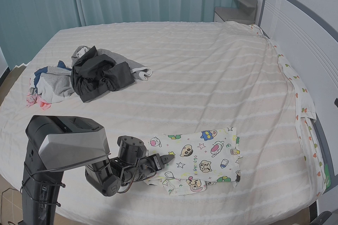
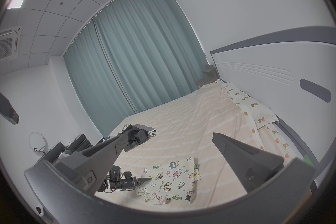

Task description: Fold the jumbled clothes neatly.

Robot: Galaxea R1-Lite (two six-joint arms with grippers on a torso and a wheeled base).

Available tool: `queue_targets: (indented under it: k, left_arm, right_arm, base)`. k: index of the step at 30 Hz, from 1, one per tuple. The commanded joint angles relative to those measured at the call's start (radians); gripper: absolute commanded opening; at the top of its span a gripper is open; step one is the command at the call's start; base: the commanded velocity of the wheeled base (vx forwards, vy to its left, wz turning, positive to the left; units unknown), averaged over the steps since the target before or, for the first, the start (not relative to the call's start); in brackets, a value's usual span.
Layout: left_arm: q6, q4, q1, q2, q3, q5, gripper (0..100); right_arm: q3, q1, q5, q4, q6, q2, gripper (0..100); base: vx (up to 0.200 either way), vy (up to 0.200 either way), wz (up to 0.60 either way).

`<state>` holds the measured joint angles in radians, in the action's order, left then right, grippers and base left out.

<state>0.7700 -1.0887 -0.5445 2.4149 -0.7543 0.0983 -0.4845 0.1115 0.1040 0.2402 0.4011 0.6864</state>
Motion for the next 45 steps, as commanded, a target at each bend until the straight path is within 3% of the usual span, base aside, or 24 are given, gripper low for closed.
queue_targets:
  k: [1, 12, 21, 27, 30, 34, 35, 36, 37, 38, 40, 41, 43, 45]
  left_arm:
    - [0.000, 0.000, -0.002, 0.006, -0.002, 0.000, 0]
    - [-0.001, -0.008, -0.003, -0.002, 0.016, -0.012, 0]
    - [-0.035, -0.154, 0.047, -0.069, 0.154, -0.045, 0]
    - [-0.047, -0.321, 0.153, -0.142, 0.363, -0.049, 0]
    - [-0.051, -0.477, 0.276, -0.148, 0.495, -0.048, 0]
    - [-0.063, -0.482, 0.452, -0.145, 0.536, -0.040, 0]
    - [-0.063, -0.482, 0.452, -0.145, 0.536, -0.040, 0]
    - [-0.061, -0.482, 0.529, -0.145, 0.536, -0.035, 0]
    - [-0.061, -0.482, 0.529, -0.145, 0.536, -0.035, 0]
    - [-0.058, -0.482, 0.597, -0.143, 0.535, -0.038, 0]
    - [-0.055, -0.482, 0.623, -0.143, 0.535, -0.040, 0]
    - [-0.054, -0.482, 0.679, -0.142, 0.536, -0.049, 0]
    - [-0.052, -0.482, 0.687, -0.142, 0.536, -0.051, 0]
    - [-0.017, -0.482, 0.764, -0.137, 0.532, -0.086, 0]
  right_arm:
    - [0.000, 0.000, 0.000, 0.001, -0.001, 0.001, 100]
    - [0.012, 0.000, 0.008, 0.008, 0.012, 0.025, 100]
    - [0.014, 0.000, 0.008, 0.008, 0.012, 0.027, 100]
    - [0.015, 0.000, 0.009, 0.007, 0.012, 0.027, 100]
    - [0.015, 0.000, 0.009, 0.007, 0.012, 0.028, 100]
    - [0.015, 0.000, 0.009, 0.007, 0.012, 0.028, 100]
    - [0.015, 0.000, 0.009, 0.007, 0.012, 0.028, 100]
    - [0.015, 0.002, 0.009, 0.007, 0.013, 0.027, 100]
    - [0.015, 0.002, 0.009, 0.007, 0.013, 0.027, 100]
    - [0.015, 0.002, 0.009, 0.007, 0.013, 0.027, 100]
    - [0.015, 0.002, 0.009, 0.007, 0.013, 0.027, 100]
    - [0.015, 0.000, 0.009, 0.007, 0.013, 0.028, 100]
    - [0.015, 0.000, 0.009, 0.007, 0.013, 0.027, 100]
    - [0.015, 0.000, 0.009, 0.007, 0.013, 0.027, 100]
  base:
    - [0.000, 0.000, 0.00]
    - [0.000, 0.000, 0.00]
    - [0.000, 0.000, 0.00]
    - [0.000, 0.000, 0.00]
    - [0.000, 0.000, 0.00]
    - [0.000, 0.000, 0.00]
    - [0.000, 0.000, 0.00]
    - [0.000, 0.000, 0.00]
    - [0.000, 0.000, 0.00]
    - [0.000, 0.000, 0.00]
    - [0.000, 0.000, 0.00]
    - [0.000, 0.000, 0.00]
    - [0.000, 0.000, 0.00]
    - [0.000, 0.000, 0.00]
